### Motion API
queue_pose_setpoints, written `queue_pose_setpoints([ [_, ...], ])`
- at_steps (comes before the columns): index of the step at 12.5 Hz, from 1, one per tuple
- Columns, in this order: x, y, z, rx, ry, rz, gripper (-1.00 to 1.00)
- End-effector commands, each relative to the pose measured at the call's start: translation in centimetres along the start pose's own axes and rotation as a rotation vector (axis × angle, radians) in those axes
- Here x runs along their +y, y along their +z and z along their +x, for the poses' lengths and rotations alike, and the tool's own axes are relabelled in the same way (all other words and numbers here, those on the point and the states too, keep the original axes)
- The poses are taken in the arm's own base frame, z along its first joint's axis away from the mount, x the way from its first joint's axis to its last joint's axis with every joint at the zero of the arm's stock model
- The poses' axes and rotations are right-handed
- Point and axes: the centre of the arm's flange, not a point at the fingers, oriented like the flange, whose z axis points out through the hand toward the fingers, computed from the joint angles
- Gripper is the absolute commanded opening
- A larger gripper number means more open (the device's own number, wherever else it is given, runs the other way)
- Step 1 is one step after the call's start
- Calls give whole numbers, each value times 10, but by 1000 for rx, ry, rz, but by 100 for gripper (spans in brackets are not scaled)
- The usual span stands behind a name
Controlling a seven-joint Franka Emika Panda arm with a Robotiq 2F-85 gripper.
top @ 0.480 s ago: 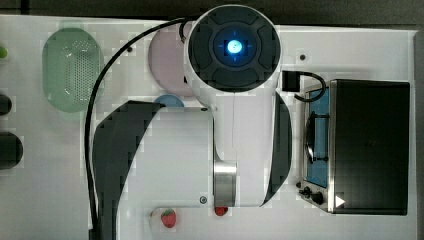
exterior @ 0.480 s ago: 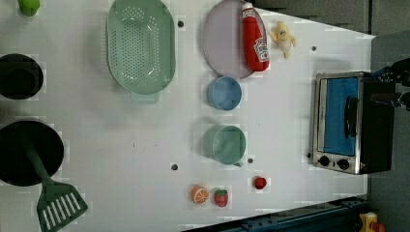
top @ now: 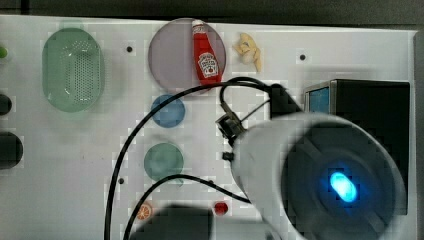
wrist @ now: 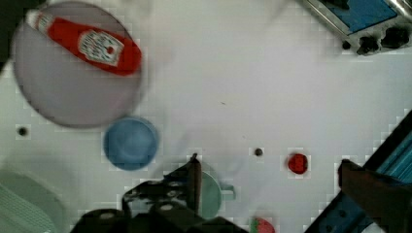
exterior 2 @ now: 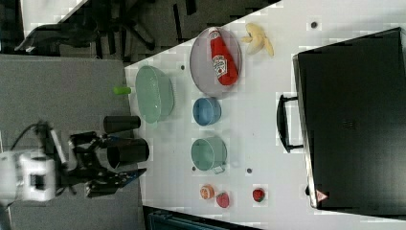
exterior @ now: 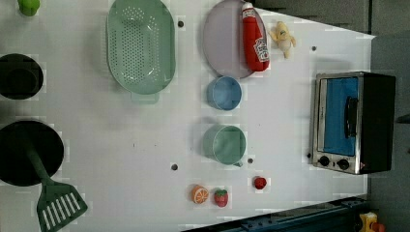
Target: Flap open oven.
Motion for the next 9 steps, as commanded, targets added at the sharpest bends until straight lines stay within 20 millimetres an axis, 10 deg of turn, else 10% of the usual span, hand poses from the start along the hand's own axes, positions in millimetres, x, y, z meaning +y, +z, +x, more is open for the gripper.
queue_pose_setpoints([
  [1, -10, 8, 2, -14, 50, -23, 65],
  [6, 2, 26, 14, -39, 73, -48, -55],
  [9, 22, 58, 33, -89, 84, -88, -65],
])
